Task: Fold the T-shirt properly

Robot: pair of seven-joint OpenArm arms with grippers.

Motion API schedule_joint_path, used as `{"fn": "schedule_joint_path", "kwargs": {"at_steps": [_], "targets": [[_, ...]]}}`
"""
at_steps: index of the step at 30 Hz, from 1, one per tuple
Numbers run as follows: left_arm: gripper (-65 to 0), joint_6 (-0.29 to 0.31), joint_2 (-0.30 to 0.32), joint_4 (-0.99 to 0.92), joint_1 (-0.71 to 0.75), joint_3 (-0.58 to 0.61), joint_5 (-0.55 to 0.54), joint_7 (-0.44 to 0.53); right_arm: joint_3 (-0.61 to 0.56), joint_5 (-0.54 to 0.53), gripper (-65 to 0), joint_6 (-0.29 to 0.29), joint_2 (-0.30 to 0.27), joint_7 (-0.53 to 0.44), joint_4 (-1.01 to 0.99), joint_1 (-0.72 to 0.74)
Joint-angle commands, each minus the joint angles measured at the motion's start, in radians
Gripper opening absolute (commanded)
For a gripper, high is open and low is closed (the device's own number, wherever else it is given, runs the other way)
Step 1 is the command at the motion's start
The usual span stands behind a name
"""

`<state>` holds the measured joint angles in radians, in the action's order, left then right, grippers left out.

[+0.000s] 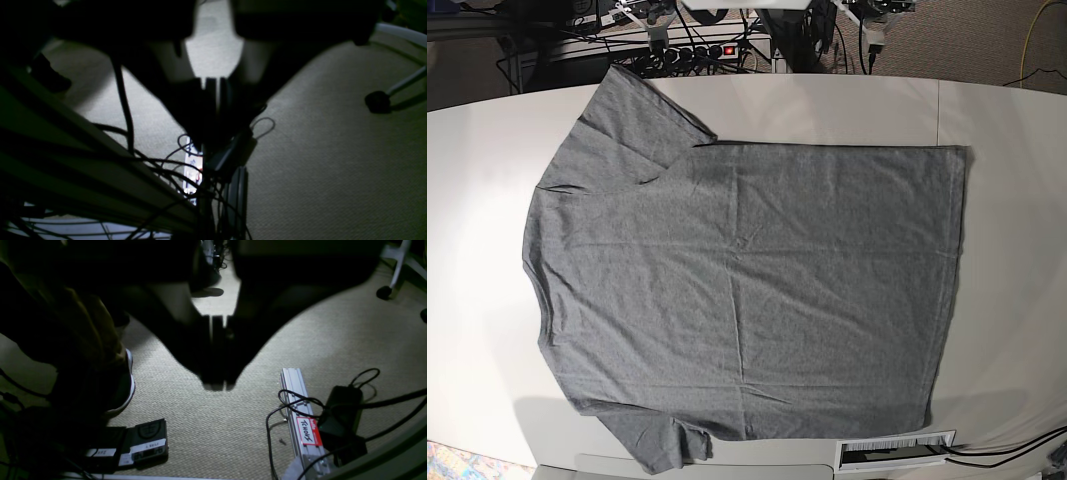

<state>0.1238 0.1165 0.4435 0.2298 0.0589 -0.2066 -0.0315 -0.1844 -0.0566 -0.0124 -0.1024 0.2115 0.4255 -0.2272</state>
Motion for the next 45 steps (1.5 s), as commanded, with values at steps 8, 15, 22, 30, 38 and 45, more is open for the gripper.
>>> {"fn": "schedule_joint_path", "kwargs": {"at_steps": [8, 15, 22, 30, 38, 45], "targets": [[-65.0, 0.006, 0.003, 0.005, 0.006, 0.003, -0.003, 0.007, 0.002, -0.006, -65.0, 0.002, -0.008, -0.003, 0.005, -0.006], [-65.0, 0.006, 0.003, 0.005, 0.006, 0.003, -0.003, 0.007, 0.002, -0.006, -65.0, 0.002, -0.008, -0.003, 0.005, -0.006], [-65.0, 0.007, 0.004, 0.005, 0.006, 0.003, -0.003, 0.006, 0.002, -0.006, -65.0, 0.002, -0.008, -0.003, 0.005, -0.006], [-65.0, 0.007, 0.020, 0.005, 0.008, 0.003, -0.003, 0.007, 0.002, -0.005, -65.0, 0.002, -0.008, -0.003, 0.005, -0.008], [-65.0, 0.007, 0.036, 0.006, 0.015, 0.003, 0.000, 0.011, 0.002, 0.001, -65.0, 0.001, -0.010, 0.013, 0.005, -0.014], [-65.0, 0.047, 0.065, 0.037, 0.077, 0.003, 0.050, 0.016, 0.002, 0.076, -65.0, -0.009, -0.032, 0.023, 0.014, -0.072]]}}
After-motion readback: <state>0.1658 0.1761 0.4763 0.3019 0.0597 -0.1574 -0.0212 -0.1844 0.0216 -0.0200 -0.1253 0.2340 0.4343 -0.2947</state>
